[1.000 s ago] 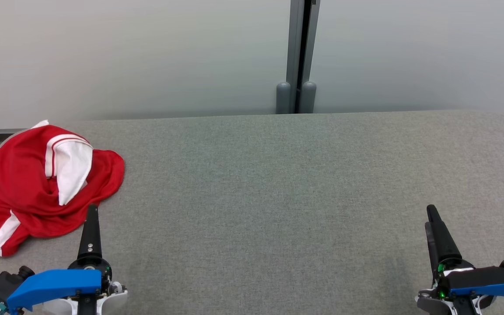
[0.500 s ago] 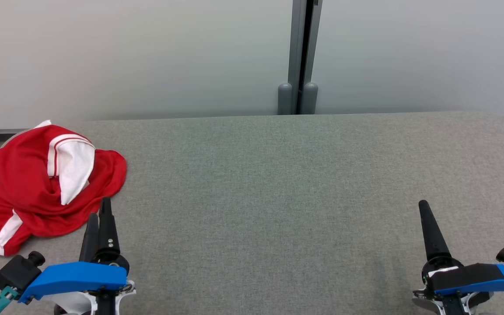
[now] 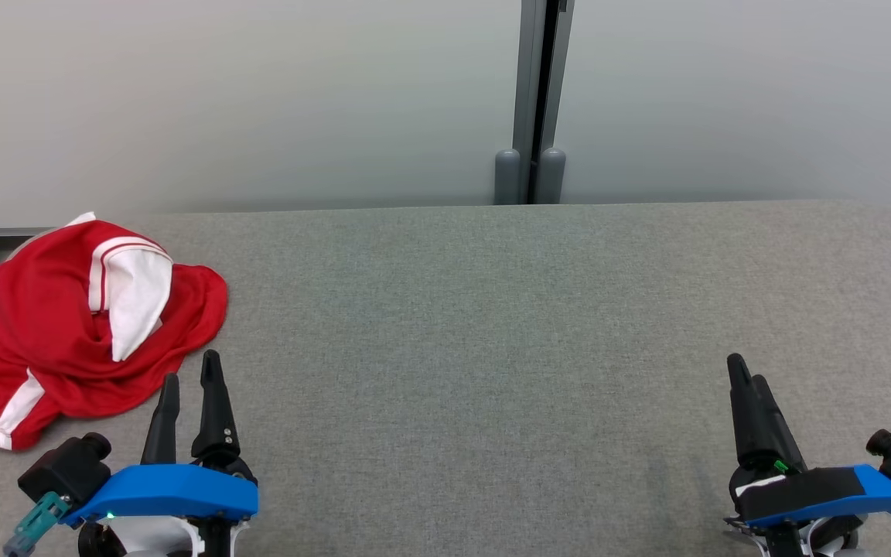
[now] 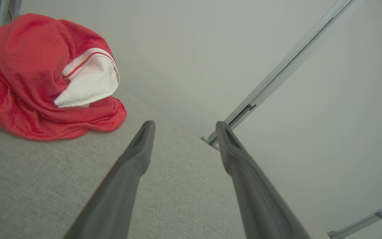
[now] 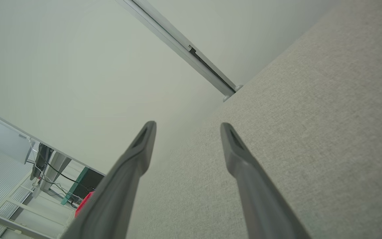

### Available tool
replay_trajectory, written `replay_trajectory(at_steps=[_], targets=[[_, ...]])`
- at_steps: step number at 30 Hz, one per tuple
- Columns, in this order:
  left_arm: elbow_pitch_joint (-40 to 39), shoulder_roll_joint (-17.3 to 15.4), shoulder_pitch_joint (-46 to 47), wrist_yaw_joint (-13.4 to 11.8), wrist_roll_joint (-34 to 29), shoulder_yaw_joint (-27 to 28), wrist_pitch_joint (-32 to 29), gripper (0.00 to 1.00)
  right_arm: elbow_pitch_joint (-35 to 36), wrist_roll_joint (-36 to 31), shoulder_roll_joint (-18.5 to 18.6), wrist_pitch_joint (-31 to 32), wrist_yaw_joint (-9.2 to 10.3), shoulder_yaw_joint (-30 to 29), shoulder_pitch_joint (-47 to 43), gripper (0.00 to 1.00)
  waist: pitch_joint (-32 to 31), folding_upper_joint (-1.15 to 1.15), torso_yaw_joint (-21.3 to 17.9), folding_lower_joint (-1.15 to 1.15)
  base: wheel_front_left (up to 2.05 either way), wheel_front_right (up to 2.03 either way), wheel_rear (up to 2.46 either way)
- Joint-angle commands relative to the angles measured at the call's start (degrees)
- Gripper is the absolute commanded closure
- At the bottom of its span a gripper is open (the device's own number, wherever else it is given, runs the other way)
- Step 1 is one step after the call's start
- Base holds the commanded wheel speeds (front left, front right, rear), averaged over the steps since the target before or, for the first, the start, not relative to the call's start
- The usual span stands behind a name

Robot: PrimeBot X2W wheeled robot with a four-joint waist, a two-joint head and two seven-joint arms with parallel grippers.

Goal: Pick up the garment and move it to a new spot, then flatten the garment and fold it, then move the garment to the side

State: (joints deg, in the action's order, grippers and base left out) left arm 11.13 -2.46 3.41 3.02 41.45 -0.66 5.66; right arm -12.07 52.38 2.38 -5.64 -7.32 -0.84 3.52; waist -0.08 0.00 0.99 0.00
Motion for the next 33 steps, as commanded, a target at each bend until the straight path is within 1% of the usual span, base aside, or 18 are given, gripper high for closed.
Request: replay_trajectory(at_steps=[1,16,33], targets=[[-0.4,-0.5,1.1,-0.3,-2.6,-0.4,0.7,0.00,0.6,-1.9,0.4,-0.7,-0.16,0.3,0.6,0.00,0.0,0.00,0.0,0.00,0.00,0.00,0.00],[0.4,-0.8,1.2,-1.6,-13.5,-2.1,3.1,0.00,0.1,-12.1,0.5,-3.1,-0.19,1.4,0.5,0.00,-0.2,0.00,0.4,0.00,0.00,0.00,0.00],[1.2,-1.1,0.9,-3.1,-22.4,-2.0,5.4,0.00,-1.3,-22.9,0.6,-5.4,-0.18,1.5,0.6,0.00,-0.4,0.00,0.9,0.00,0.00,0.00,0.00]])
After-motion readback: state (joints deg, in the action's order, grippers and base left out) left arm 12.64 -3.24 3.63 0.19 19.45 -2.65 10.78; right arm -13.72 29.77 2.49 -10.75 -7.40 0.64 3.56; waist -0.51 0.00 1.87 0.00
